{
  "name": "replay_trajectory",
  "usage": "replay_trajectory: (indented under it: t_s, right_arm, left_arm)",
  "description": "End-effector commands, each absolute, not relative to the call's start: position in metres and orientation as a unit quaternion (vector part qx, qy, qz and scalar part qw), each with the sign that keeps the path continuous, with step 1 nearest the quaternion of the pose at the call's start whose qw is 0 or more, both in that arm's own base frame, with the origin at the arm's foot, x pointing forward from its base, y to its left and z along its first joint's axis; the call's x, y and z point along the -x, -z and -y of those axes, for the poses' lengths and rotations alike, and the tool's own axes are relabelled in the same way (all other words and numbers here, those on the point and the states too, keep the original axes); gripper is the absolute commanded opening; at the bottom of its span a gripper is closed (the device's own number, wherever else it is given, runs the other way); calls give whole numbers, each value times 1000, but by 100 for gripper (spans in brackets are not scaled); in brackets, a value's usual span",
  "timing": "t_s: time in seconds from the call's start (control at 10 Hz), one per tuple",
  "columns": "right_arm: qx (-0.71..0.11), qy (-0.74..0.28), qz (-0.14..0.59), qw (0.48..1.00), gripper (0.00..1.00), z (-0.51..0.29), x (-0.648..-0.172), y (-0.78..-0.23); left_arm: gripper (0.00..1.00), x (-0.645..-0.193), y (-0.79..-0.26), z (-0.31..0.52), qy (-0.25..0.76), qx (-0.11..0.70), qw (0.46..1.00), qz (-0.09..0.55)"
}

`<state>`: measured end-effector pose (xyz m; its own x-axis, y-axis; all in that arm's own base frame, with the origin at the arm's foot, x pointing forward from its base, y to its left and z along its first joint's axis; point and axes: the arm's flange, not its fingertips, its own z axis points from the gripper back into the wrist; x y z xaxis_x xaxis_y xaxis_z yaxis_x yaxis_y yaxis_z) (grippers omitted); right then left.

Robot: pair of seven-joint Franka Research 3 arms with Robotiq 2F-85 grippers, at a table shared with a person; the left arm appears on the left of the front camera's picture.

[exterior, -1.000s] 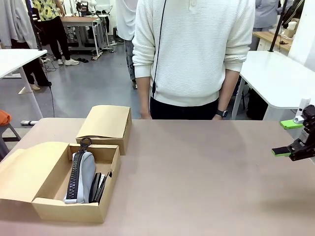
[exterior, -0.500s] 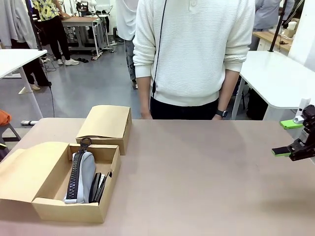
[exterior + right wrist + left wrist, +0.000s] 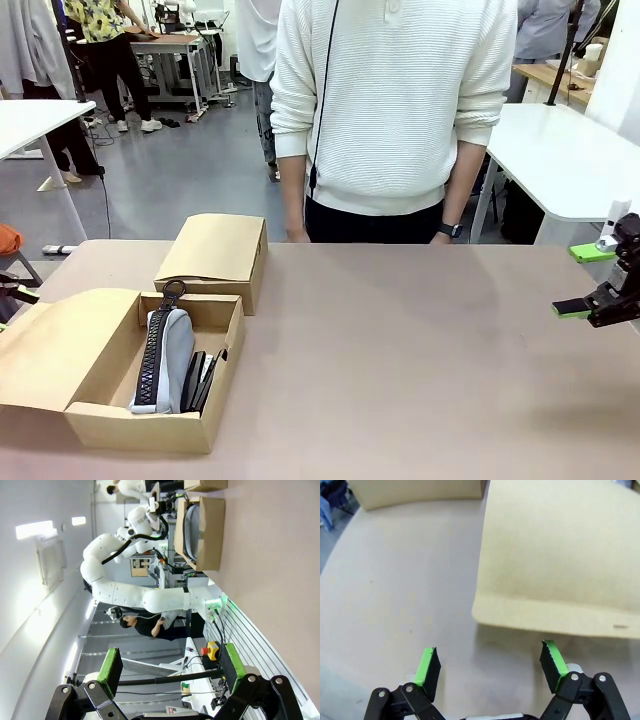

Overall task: Place items inside the box.
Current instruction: Close the lid of the Mailer Box closest to the robot.

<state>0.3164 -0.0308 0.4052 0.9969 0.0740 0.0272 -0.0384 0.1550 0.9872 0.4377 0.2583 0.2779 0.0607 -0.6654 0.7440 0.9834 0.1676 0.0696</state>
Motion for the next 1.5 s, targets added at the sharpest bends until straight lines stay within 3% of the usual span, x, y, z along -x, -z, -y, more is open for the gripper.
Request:
replay_trajectory:
  t_s: [0.0, 0.4, 0.9, 1.4]
  right_arm:
    - [-650, -25, -16, 759, 100, 31, -317, -411]
    - [-650, -25, -16, 759, 100, 31, -317, -411]
    - [-650, -25, -16, 759, 100, 31, -317, -411]
    - [-650, -25, -16, 759, 100, 31, -317, -411]
  left_arm:
    - [100, -433, -286, -247, 586, 267, 672, 366]
    - [100, -418, -307, -234, 570, 323, 632, 414]
    - [100, -376, -353, -194, 573, 326, 593, 463]
    - [100, -321, -380, -89, 568, 402, 564, 445]
